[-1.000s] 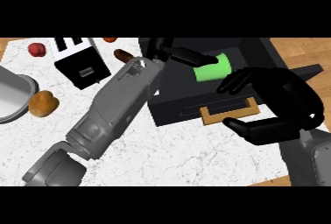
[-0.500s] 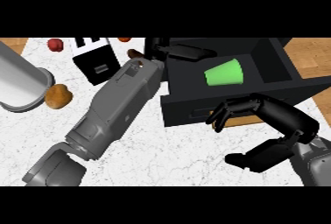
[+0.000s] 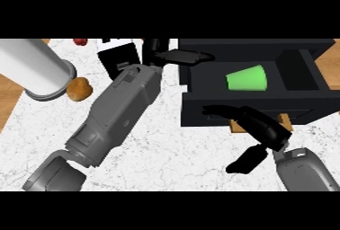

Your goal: Pick up the cup, place it into the drawer and close the drawer

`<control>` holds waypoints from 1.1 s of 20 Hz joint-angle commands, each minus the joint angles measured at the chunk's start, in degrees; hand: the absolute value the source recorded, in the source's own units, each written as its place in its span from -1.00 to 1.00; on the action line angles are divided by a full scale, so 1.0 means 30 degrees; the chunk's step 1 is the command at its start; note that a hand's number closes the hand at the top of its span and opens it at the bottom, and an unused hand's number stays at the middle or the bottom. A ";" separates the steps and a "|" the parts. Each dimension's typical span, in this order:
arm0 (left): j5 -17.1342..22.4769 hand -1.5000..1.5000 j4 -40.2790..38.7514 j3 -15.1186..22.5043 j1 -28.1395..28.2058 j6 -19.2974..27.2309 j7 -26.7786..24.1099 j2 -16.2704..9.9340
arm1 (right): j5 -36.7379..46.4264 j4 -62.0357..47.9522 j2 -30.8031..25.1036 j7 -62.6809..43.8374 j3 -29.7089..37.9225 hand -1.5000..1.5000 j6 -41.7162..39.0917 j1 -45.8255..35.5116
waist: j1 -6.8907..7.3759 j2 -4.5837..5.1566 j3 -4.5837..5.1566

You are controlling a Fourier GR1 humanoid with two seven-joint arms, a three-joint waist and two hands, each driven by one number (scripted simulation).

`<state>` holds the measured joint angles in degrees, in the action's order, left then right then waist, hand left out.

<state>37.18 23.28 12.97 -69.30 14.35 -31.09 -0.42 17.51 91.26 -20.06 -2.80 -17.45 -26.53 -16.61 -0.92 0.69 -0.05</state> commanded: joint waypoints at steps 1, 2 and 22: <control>0.0297 -1.00 0.0629 -0.0330 0.1060 -0.0324 -0.0568 0.0134 | 0.2712 -0.4146 0.0784 0.1395 -0.1328 -1.00 0.1224 -0.0878 | 0.0679 -0.0054 0.0001; 0.0336 -1.00 0.1121 -0.0343 0.1197 -0.0882 0.0131 -0.0257 | 0.3029 -0.5707 0.0468 0.2723 -0.1055 -1.00 0.1499 -0.1207 | 0.1046 -0.0089 -0.0009; 0.0455 -1.00 0.5418 -0.0077 0.5718 -0.3985 0.1011 -0.3980 | 0.2875 -2.0772 -0.0581 0.8630 0.4995 1.00 0.6290 -1.1078 | 0.3437 0.0519 -0.0096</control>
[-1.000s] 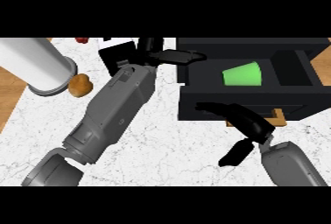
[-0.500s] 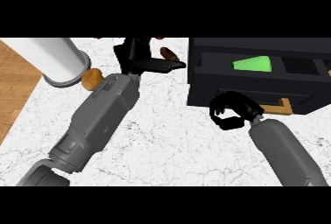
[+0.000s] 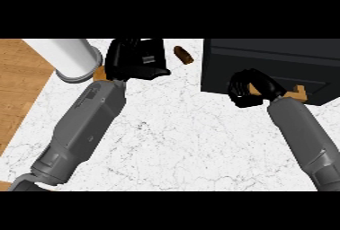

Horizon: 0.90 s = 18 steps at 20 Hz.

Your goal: Pick up the cup, place it into the drawer and close the drawer

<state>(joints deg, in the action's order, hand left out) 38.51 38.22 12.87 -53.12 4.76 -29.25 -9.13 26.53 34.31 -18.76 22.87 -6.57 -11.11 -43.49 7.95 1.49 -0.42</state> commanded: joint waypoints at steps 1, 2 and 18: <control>-0.0176 -1.00 0.0424 0.0288 0.0645 -0.0444 0.0149 -0.0316 | -0.0465 -0.1976 -0.1203 -0.0544 0.1772 1.00 0.0741 -0.2926 | 0.0386 0.0242 0.0043; -0.0155 -1.00 0.0706 0.0327 0.0764 -0.0341 0.0246 -0.0298 | -0.0516 -0.2041 -0.1392 -0.0507 0.1878 1.00 0.0813 -0.2897 | 0.0593 0.0184 0.0035; 0.0318 -1.00 0.1662 0.0298 0.1478 -0.2003 0.0670 -0.0863 | -0.2539 -0.0679 -0.2967 -0.1001 0.3162 1.00 -0.1777 -0.3402 | 0.1602 0.0403 0.0097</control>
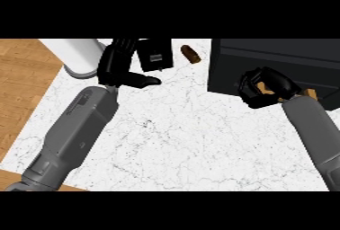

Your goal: Pick up the cup, place it into the drawer and close the drawer

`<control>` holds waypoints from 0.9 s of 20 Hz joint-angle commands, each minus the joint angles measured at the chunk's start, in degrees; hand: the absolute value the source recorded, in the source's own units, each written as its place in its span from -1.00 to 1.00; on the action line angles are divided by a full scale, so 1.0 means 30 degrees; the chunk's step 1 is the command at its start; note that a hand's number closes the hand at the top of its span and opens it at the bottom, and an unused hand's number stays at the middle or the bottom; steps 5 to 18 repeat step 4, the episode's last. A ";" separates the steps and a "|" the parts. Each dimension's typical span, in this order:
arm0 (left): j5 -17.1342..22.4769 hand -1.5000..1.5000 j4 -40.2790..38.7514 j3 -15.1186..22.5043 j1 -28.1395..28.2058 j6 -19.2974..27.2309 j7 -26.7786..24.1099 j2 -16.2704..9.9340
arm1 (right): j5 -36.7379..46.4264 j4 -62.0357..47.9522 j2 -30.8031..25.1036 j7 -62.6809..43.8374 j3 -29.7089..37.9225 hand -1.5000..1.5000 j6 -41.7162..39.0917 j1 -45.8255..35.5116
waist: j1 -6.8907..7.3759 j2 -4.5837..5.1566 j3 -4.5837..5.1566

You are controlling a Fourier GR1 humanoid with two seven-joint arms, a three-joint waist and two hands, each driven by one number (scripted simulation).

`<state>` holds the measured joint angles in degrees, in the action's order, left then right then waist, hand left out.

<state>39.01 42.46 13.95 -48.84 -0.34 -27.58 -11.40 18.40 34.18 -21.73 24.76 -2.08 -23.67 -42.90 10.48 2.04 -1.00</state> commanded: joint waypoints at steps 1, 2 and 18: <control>-0.0007 -1.00 0.0247 0.0175 0.0377 -0.0310 0.0017 0.0053 | 0.0072 -0.0608 -0.2009 -0.1411 0.1716 1.00 0.2403 -0.3245 | 0.0762 0.0287 0.0258; 0.0035 -1.00 0.0241 0.0181 0.0463 -0.0410 -0.0046 0.0147 | 0.0029 -0.0524 -0.1933 -0.1553 0.1693 1.00 0.2318 -0.3270 | 0.0807 0.0366 0.0276; 0.0018 -1.00 0.0244 0.0087 0.0590 -0.0406 -0.0136 -0.0079 | -0.0054 -0.0293 -0.2423 -0.1520 0.1717 1.00 0.1829 -0.3220 | 0.0730 0.0326 0.0289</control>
